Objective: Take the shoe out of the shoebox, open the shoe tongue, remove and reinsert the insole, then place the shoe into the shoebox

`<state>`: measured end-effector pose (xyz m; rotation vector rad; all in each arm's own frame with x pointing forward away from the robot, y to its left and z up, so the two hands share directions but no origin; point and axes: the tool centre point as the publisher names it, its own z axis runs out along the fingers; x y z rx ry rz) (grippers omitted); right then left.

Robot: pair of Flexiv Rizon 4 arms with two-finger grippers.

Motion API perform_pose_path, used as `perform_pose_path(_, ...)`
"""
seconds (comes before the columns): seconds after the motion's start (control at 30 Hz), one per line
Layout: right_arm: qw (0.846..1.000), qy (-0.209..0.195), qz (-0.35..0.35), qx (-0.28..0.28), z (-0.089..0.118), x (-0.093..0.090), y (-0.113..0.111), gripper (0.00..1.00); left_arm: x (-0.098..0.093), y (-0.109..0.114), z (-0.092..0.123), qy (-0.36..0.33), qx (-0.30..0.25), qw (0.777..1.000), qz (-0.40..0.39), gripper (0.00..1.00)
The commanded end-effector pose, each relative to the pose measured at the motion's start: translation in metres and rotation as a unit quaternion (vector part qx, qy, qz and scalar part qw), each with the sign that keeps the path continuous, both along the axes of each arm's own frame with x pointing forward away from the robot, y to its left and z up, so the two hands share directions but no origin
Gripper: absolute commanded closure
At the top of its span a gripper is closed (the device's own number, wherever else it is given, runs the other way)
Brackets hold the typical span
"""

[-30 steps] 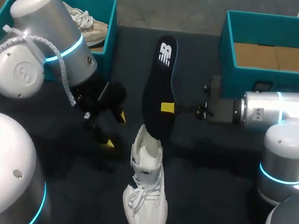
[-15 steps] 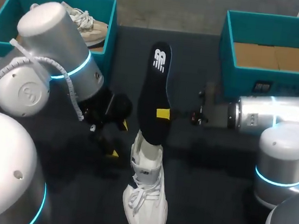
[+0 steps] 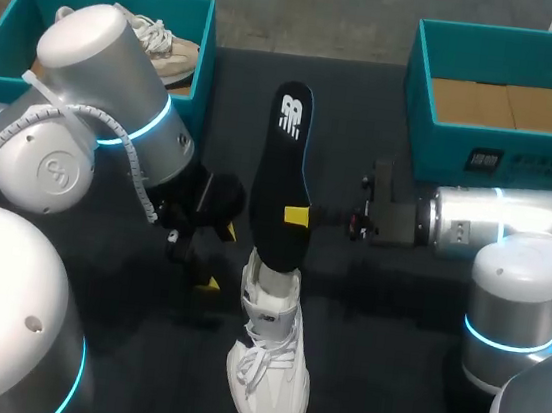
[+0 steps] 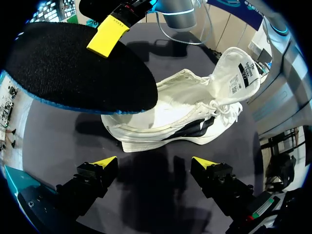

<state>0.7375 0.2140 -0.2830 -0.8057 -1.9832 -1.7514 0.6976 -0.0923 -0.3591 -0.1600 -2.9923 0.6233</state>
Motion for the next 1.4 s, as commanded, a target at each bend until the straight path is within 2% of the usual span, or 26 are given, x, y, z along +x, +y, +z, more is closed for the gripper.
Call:
perform_pose_path(0.03,1.0,0.0,-0.001,-0.001,0.0,-0.001,0.001,1.0,0.0,-0.001,-0.001,-0.001,0.001,1.0,0.0,0.0)
perform_pose_path(0.3,1.0,0.002,-0.003,0.0,-0.012,-0.001,0.0,1.0,0.0,-0.001,-0.001,-0.001,0.001,1.0,0.0,0.0)
perform_pose_path(0.63,1.0,-0.011,-0.005,0.007,-0.012,-0.008,-0.008,1.0,0.0,-0.001,-0.001,-0.001,0.001,1.0,0.0,0.0)
perform_pose_path(1.4,1.0,0.005,-0.017,0.021,-0.031,-0.013,-0.014,1.0,0.0,-0.001,-0.001,-0.001,0.001,1.0,0.0,0.0)
